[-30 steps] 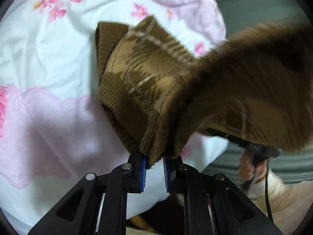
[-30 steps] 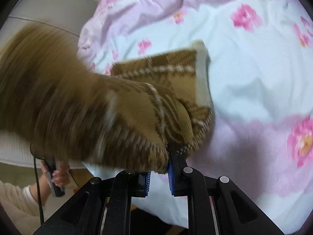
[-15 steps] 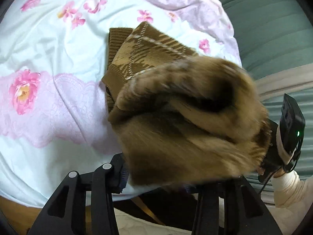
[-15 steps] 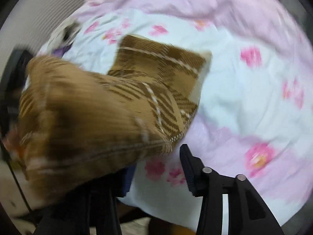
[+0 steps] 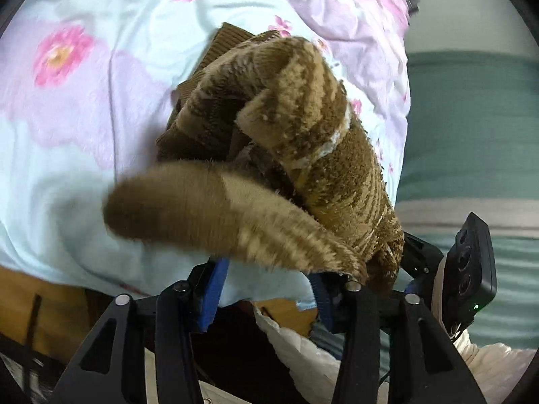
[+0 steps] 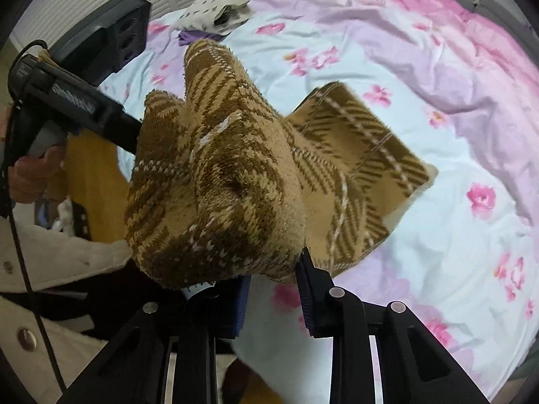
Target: Fold small clothes
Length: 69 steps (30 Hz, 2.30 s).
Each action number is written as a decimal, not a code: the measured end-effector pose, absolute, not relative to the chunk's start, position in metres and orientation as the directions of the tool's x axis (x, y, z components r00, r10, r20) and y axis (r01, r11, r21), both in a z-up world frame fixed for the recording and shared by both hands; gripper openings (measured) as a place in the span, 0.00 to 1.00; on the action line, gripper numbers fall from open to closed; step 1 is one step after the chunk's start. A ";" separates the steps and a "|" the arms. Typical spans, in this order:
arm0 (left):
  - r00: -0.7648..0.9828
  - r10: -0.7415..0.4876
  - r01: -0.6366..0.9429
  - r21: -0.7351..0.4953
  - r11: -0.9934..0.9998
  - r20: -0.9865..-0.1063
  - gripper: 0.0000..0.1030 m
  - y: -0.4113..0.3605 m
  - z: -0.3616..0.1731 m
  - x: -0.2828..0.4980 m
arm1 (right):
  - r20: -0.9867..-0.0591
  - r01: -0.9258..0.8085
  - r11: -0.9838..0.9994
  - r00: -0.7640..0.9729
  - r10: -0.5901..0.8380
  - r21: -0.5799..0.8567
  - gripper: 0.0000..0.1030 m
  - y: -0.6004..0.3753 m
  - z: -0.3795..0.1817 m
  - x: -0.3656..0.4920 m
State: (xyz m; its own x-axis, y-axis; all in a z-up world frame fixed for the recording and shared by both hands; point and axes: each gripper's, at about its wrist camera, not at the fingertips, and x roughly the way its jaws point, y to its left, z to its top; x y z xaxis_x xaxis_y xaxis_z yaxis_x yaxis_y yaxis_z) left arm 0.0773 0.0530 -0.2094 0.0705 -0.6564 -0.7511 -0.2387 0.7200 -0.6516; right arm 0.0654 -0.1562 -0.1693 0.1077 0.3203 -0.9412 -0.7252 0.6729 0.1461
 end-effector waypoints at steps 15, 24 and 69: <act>0.442 -0.417 -0.576 -0.608 0.547 -0.794 0.66 0.077 -0.247 -0.041 | -0.902 -0.860 0.412 -0.115 0.417 0.301 0.43 -0.150 -0.189 0.050; 0.395 -0.375 -0.683 -0.541 0.491 -0.839 0.67 0.068 -0.297 -0.121 | -0.890 -0.868 0.270 -0.332 0.311 0.418 0.43 -0.129 -0.204 0.013; 0.479 -0.311 -0.768 -0.564 0.303 -0.821 0.26 0.024 -0.273 -0.076 | -0.977 -0.857 0.477 -0.132 0.165 0.196 0.43 -0.044 -0.326 0.118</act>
State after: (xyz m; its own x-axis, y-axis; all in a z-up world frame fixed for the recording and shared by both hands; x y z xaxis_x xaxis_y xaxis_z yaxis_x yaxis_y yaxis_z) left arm -0.0760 0.0236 -0.2729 0.4790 -0.3114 -0.8207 -0.7684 0.3031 -0.5636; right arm 0.1180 -0.0437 -0.3259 -0.1319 0.1654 -0.9774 -0.8565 0.4773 0.1963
